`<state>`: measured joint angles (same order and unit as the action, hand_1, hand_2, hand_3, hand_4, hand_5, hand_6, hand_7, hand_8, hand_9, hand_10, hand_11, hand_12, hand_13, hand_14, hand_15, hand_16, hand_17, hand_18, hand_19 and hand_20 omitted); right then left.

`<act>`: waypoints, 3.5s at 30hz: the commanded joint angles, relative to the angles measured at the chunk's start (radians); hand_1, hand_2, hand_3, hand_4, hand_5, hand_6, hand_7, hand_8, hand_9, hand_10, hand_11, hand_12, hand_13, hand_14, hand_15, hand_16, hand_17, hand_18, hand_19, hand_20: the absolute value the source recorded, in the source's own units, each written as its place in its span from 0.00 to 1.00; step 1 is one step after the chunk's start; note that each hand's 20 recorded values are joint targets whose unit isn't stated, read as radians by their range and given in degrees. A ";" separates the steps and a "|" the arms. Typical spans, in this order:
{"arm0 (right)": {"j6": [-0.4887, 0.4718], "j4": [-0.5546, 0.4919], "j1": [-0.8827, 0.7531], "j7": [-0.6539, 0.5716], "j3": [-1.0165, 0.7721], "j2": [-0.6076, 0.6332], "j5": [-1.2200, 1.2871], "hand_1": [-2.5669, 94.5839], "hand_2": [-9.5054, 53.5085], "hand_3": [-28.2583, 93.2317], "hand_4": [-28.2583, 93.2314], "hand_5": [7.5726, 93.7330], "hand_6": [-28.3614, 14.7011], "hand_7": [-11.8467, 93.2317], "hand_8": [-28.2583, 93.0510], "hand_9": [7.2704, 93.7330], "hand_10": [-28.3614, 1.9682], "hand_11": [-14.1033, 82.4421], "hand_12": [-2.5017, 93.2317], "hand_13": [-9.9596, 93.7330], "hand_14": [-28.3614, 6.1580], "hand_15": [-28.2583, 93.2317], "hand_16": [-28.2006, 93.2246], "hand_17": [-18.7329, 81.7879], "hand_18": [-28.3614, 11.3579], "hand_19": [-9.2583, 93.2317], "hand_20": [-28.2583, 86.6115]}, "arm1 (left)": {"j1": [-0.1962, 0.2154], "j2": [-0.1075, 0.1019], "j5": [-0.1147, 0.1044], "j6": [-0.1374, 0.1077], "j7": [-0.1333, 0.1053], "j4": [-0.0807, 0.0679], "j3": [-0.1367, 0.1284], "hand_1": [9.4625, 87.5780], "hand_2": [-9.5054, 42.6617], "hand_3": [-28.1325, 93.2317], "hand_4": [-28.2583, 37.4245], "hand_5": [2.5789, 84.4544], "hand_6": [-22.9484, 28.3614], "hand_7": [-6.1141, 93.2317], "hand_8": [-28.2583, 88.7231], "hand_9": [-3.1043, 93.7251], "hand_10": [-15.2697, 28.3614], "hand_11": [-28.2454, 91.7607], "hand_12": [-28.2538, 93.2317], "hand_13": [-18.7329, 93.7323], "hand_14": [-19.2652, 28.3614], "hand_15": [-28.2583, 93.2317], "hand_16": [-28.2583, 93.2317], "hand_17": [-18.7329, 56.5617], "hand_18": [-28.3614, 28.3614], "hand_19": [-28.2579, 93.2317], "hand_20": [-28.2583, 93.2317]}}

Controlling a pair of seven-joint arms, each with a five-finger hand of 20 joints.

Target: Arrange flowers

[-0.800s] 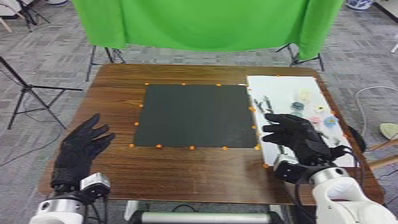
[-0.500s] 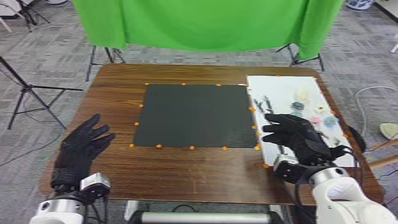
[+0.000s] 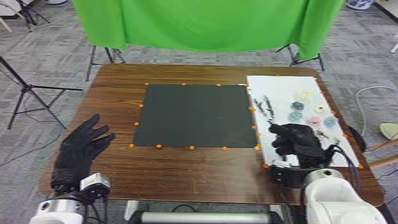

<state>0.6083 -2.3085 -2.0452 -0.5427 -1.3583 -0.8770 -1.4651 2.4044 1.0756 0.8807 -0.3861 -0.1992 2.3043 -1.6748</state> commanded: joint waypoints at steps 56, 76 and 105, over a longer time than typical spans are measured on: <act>-0.572 0.191 0.343 -0.700 0.478 0.158 -0.929 0.41 0.00 0.92 0.01 0.70 0.48 0.47 0.10 0.72 0.32 0.73 0.24 0.77 0.51 0.90 0.38 0.58 0.10 1.00 0.45 | 0.028 -0.014 0.003 0.016 0.014 0.010 -0.037 0.20 0.31 0.90 0.15 0.38 0.61 0.20 0.16 0.36 0.78 0.46 0.30 0.39 0.93 0.63 0.15 0.15 0.92 0.76 0.19; -0.685 0.282 0.378 -0.679 0.563 0.124 -0.887 0.50 0.00 0.86 0.00 0.73 0.49 0.49 0.25 0.76 0.35 0.72 0.25 0.78 0.51 0.89 0.37 0.58 0.09 1.00 0.46 | 0.027 -0.003 0.010 0.028 0.031 0.010 -0.044 0.20 0.31 0.90 0.15 0.38 0.61 0.20 0.16 0.36 0.78 0.46 0.30 0.39 0.94 0.64 0.15 0.15 0.92 0.76 0.19; -0.463 0.236 0.369 -0.663 0.498 0.161 -0.925 0.54 0.00 0.95 0.00 0.87 0.54 0.46 0.43 0.89 0.46 0.76 0.31 0.89 0.55 0.93 0.41 0.65 0.05 1.00 0.69 | 0.066 0.004 0.001 0.006 0.008 0.021 -0.083 0.20 0.31 0.90 0.14 0.38 0.61 0.20 0.16 0.37 0.78 0.46 0.30 0.40 0.95 0.64 0.15 0.15 0.92 0.77 0.19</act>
<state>0.1139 -2.0677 -1.6495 -1.1807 -0.8936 -0.7437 -2.3792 2.4370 1.0765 0.8868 -0.3683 -0.1763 2.3168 -1.7454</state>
